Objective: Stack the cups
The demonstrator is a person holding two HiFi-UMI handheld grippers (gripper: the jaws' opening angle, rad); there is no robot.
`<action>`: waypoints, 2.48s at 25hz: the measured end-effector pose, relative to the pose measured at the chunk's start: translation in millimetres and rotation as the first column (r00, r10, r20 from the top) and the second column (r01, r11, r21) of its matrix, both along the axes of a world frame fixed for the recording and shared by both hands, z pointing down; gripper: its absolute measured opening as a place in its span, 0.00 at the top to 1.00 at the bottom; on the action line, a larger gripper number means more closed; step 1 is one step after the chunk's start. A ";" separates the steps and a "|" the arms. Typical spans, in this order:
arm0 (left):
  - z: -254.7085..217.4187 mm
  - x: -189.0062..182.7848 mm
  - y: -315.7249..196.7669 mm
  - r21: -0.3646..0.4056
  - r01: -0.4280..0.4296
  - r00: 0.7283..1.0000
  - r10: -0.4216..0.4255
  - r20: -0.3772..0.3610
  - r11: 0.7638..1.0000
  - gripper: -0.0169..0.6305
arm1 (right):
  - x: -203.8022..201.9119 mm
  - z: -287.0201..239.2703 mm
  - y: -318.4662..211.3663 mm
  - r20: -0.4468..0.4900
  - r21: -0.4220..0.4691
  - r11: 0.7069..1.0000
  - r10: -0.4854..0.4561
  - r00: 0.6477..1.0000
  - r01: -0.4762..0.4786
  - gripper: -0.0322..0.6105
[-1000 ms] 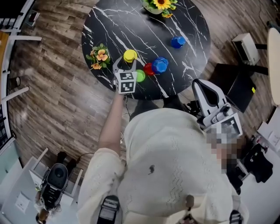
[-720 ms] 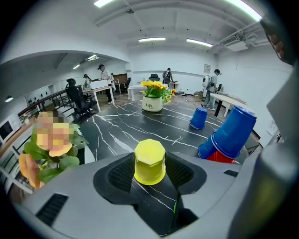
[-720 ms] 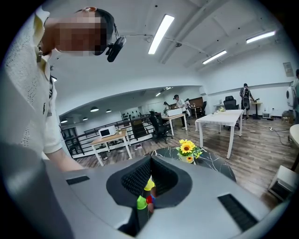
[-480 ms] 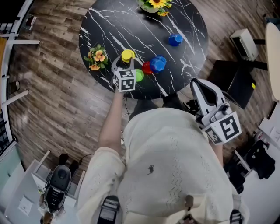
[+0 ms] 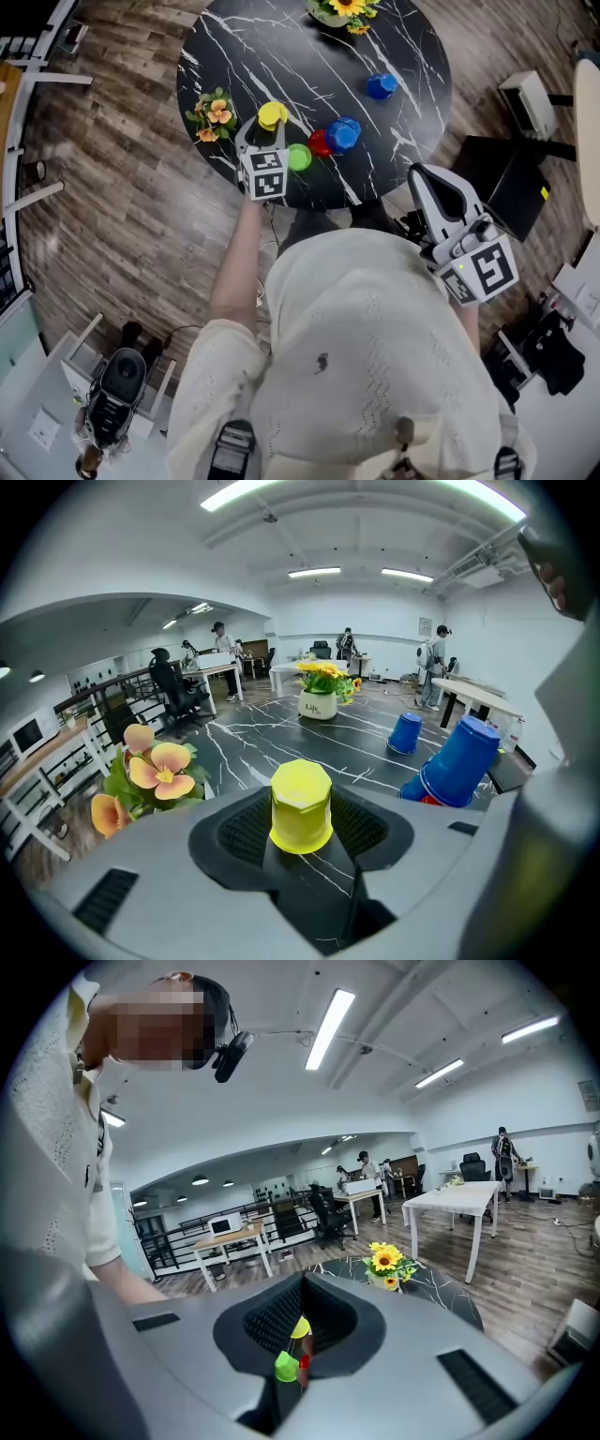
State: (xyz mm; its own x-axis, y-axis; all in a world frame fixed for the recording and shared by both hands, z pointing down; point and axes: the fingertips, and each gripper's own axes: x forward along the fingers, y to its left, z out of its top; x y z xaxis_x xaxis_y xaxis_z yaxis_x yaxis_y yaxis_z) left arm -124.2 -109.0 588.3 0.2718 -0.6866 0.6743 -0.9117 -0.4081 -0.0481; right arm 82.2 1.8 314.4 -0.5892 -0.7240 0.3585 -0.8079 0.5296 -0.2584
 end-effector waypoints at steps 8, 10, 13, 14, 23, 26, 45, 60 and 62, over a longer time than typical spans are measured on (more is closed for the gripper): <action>-22.6 -11.3 19.0 0.034 0.068 0.997 -0.067 -0.034 0.997 0.64 | -6.0 -1.7 4.7 -0.002 0.011 0.998 -0.054 0.999 0.054 0.94; -29.8 -11.7 24.3 0.045 0.079 0.996 -0.077 -0.044 0.996 0.64 | -6.8 -1.1 6.1 -0.001 0.012 0.998 -0.065 0.998 0.065 0.94; -41.5 -12.0 30.8 0.063 0.090 0.995 -0.086 -0.058 0.994 0.64 | -8.0 -2.0 7.1 0.003 0.013 0.997 -0.078 0.997 0.078 0.94; -45.5 -11.8 32.9 0.069 0.094 0.994 -0.089 -0.062 0.993 0.64 | -8.2 -2.3 7.5 0.003 0.014 0.996 -0.083 0.997 0.083 0.94; -72.3 -4.6 53.2 0.114 0.100 0.993 -0.093 -0.068 0.988 0.64 | -9.3 -0.3 13.2 0.007 0.026 0.992 -0.122 0.993 0.121 0.94; -82.1 -1.3 62.5 0.114 0.102 0.992 -0.093 -0.082 0.988 0.64 | -9.4 -2.3 14.5 0.008 0.032 0.991 -0.128 0.992 0.128 0.94; -71.3 58.7 108.6 0.054 -0.070 0.996 0.073 -0.057 0.996 0.64 | 10.6 3.6 14.6 -0.009 0.025 0.996 -0.084 0.996 0.084 0.94; -47.8 79.1 112.5 0.024 -0.131 0.991 0.132 -0.015 0.991 0.64 | 21.2 6.2 14.8 -0.022 0.019 0.998 -0.067 0.998 0.067 0.94; -46.7 79.0 111.9 0.029 -0.126 0.992 0.127 -0.021 0.992 0.64 | 22.3 7.2 14.8 -0.023 0.018 0.998 -0.066 0.998 0.066 0.94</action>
State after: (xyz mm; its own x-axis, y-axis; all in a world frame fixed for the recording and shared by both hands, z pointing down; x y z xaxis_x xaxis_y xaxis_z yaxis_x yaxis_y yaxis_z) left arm -45.2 2.9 541.6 0.3724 -0.6640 0.6484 -0.8539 -0.5188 -0.0409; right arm 104.4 16.6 321.6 -0.6281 -0.6904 0.3590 -0.7765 0.5864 -0.2306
